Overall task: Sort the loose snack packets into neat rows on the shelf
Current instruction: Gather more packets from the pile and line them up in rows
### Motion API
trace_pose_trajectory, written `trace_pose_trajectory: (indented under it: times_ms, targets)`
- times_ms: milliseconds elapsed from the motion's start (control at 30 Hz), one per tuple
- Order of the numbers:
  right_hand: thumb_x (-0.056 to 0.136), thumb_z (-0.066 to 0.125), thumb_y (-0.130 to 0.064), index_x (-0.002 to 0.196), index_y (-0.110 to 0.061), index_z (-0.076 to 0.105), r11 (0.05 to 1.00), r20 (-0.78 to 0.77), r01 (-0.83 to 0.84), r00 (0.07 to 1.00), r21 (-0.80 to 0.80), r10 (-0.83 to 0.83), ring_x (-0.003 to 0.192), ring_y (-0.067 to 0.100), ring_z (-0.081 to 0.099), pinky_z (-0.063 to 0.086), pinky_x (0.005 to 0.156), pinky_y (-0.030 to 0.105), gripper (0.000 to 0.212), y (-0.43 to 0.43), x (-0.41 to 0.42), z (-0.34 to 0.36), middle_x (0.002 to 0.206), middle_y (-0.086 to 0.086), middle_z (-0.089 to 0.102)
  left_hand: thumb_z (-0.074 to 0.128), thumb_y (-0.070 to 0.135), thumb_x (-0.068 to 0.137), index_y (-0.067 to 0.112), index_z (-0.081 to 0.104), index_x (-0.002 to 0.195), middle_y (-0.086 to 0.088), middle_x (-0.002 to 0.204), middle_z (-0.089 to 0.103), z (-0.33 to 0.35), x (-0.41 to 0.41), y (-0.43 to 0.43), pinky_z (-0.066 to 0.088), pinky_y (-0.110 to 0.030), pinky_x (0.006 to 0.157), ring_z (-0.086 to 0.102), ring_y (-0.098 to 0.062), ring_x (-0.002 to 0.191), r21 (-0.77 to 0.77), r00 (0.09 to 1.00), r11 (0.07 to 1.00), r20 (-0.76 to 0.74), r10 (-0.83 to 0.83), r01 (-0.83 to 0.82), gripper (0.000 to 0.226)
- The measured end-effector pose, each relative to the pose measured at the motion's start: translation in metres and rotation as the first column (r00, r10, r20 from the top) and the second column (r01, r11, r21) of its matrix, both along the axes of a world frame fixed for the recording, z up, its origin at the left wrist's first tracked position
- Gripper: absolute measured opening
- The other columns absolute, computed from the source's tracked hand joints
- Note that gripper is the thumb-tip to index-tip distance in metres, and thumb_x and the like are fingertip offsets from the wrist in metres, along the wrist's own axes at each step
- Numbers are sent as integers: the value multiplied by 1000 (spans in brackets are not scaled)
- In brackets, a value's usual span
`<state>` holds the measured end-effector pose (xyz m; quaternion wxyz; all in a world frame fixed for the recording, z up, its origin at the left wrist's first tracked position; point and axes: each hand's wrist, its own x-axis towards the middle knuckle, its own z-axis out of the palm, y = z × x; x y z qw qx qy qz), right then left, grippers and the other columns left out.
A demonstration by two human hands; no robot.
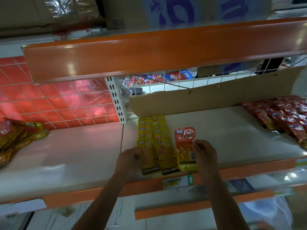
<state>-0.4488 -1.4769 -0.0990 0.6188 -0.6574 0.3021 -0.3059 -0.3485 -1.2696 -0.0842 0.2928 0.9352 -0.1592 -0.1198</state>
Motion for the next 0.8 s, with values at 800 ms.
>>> trace_pose_trajectory:
  times_ms: [800]
  targets:
    - [92,58,-9,90,-12,62,1000,-45,-15,999,5,15,72,24,62,51,72,40,6,-39,11,8,76,5,64,53,23,91,15,47,134,-6,129,45,14,-4,-104,39,-34,99,44,-25,122,60,918,991,374,-131,117,44]
